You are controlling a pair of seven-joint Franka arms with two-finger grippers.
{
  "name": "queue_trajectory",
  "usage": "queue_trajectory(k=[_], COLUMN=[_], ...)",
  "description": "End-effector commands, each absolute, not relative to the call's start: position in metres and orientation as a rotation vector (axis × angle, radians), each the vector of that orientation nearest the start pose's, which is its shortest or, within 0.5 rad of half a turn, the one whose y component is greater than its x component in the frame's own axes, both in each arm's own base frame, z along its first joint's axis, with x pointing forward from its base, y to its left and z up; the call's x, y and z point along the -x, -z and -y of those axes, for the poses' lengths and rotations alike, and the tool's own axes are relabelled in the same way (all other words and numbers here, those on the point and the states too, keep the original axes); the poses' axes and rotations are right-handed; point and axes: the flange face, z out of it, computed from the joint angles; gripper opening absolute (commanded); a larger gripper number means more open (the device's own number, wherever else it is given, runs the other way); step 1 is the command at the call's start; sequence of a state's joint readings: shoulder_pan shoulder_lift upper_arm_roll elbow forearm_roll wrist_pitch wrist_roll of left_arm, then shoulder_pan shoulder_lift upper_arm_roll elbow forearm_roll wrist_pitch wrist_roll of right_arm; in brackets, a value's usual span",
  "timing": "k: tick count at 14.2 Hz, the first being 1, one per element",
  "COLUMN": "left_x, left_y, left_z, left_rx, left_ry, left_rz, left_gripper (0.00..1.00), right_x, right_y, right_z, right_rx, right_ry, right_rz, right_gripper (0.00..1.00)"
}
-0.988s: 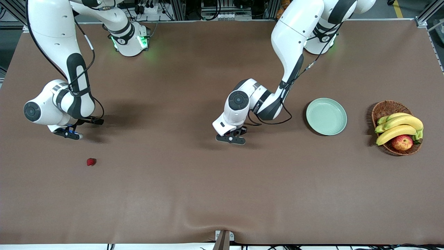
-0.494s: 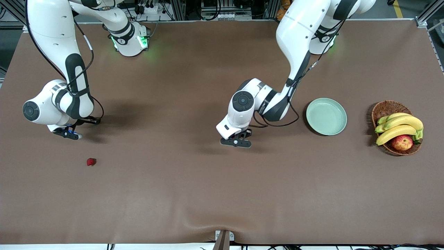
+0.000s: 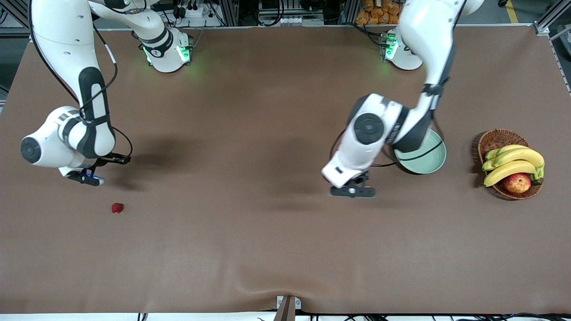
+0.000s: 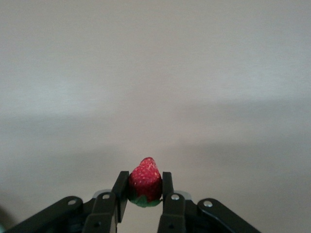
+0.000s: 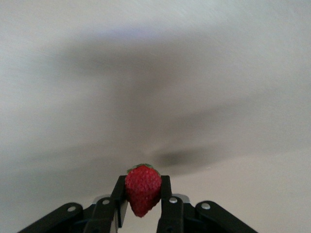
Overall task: Collect all strawberries into plate
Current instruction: 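Place the strawberry on the plate with the left gripper while the right carries another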
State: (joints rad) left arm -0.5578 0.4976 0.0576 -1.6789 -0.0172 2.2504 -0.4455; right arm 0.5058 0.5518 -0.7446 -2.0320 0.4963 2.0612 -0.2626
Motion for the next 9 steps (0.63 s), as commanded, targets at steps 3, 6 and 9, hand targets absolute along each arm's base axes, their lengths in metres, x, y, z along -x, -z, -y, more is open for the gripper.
queue_trajectory(k=[3,6,9], left_x=[-0.572,-0.569,-0.559], left_y=[-0.342,-0.338,-0.332], left_z=[0.231,0.166,0.122], left_rx=[3.127,3.12,3.115], left_ry=[0.062,0.015,-0.032], left_rz=[-0.226,-0.236,-0.234], left_gripper=[0.0,0.0,0.0], right_x=[-0.601,-0.631,-0.656], right_y=[-0.249,-0.261,-0.264], right_z=[0.018,-0.077,-0.156], right_rx=[2.906,2.819,2.713], right_ry=[-0.379,-0.358,-0.355], right_rz=[-0.586,-0.79,-0.95], right_gripper=[0.0,0.0,0.0])
